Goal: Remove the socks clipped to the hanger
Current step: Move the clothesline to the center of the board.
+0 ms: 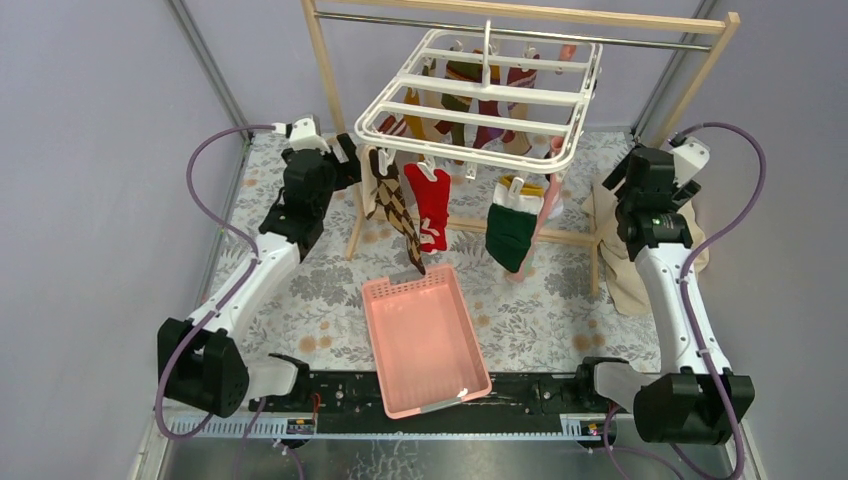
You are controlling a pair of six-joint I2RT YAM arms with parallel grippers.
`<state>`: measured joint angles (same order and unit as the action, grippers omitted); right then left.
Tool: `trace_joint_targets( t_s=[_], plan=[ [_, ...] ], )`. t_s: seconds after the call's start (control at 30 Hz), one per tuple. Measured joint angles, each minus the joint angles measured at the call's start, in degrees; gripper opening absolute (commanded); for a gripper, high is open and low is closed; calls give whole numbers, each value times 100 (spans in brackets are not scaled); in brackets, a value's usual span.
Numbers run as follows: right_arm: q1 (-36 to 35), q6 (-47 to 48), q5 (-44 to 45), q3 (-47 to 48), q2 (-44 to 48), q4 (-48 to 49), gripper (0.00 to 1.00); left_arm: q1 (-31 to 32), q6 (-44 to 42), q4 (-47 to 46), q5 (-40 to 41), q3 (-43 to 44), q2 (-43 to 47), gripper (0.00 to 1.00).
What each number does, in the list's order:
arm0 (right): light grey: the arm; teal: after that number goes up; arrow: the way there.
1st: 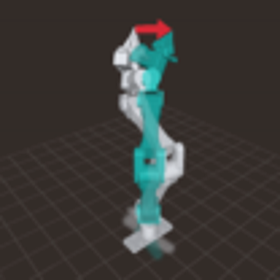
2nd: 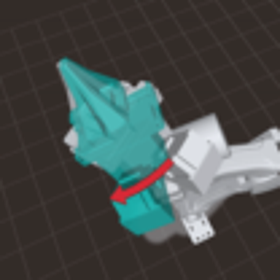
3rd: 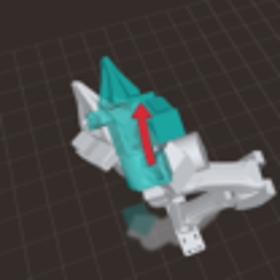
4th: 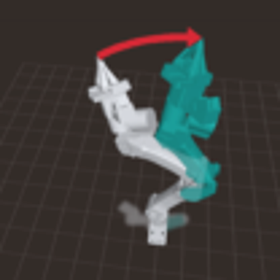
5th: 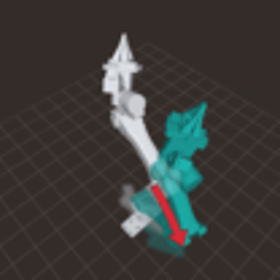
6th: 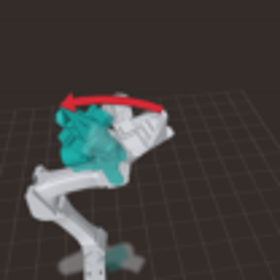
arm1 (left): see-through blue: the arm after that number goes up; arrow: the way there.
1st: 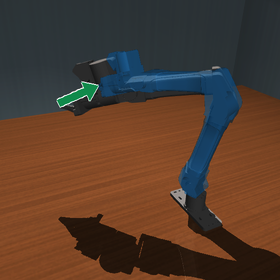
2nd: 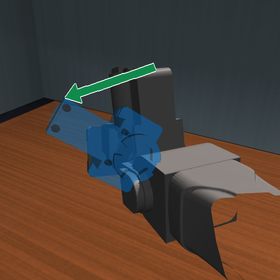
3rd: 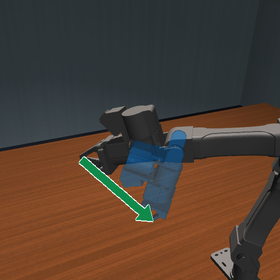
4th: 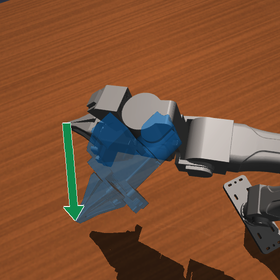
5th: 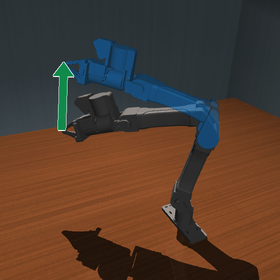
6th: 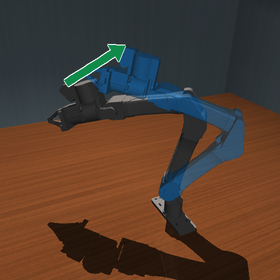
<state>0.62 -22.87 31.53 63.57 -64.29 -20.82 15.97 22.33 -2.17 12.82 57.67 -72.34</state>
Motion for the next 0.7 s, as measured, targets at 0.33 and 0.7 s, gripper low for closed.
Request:
trace_joint_targets(
  t_s=[0.33,0.7],
  plan=[
    [514,-186,-894,-90,-442,710,68,-2,-507,-787,55,299,-907,80],
    [553,-118,-1495,-184,-966,1596,43,-13,-684,-1172,208,345,-1537,44]
  ],
)
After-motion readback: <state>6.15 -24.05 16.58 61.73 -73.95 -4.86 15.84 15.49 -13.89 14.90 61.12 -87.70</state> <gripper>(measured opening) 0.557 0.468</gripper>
